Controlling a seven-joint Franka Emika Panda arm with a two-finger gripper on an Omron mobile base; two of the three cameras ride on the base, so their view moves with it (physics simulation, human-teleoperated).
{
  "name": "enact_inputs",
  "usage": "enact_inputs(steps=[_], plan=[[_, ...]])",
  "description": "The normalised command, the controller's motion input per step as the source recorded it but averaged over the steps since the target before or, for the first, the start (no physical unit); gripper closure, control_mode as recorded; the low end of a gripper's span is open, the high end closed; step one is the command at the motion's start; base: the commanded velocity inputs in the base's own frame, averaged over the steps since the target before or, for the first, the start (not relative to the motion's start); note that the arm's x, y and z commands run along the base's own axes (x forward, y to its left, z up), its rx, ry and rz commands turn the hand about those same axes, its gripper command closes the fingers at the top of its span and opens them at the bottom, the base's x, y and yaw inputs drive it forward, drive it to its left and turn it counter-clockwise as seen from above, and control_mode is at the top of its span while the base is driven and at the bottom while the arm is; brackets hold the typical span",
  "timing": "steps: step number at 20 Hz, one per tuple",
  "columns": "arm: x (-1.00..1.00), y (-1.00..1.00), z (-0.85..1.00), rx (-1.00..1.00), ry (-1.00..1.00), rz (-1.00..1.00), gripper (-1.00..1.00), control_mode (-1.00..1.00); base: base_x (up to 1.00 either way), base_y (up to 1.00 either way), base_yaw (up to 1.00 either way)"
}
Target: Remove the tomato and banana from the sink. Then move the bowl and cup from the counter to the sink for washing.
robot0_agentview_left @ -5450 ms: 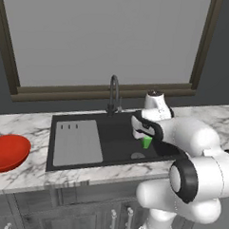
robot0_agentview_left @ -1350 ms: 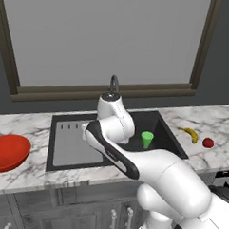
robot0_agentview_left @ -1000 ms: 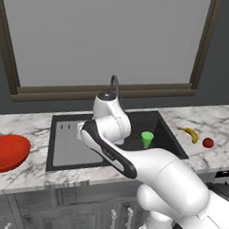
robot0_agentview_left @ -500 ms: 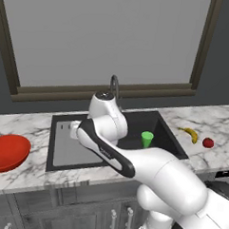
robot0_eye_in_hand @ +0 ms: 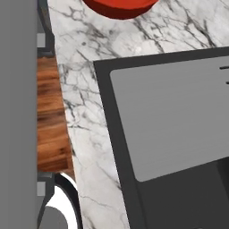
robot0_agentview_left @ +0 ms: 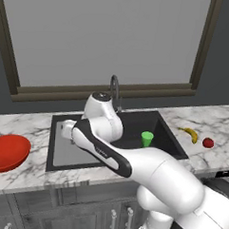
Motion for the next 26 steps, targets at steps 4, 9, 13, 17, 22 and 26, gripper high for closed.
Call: enact_inputs(steps=[4, 9, 13, 17, 22, 26], plan=[[0.0, 0.32, 0.03, 0.03, 0.0, 0.0, -1.0, -1.0, 0.0, 0.0, 0.0], [0.0, 0.32, 0.03, 0.03, 0.0, 0.0, -1.0, -1.0, 0.0, 0.0, 0.0], [0.0, 0.3, 0.02, 0.03, 0.0, 0.0, -1.0, -1.0, 0.0, 0.0, 0.0], [0.0, 0.29, 0.03, 0.02, 0.0, 0.0, -1.0, -1.0, 0.0, 0.0, 0.0], [0.0, 0.28, 0.0, 0.03, 0.0, 0.0, -1.0, -1.0, 0.0, 0.0, 0.0], [0.0, 0.29, 0.0, 0.03, 0.0, 0.0, -1.0, -1.0, 0.0, 0.0, 0.0]])
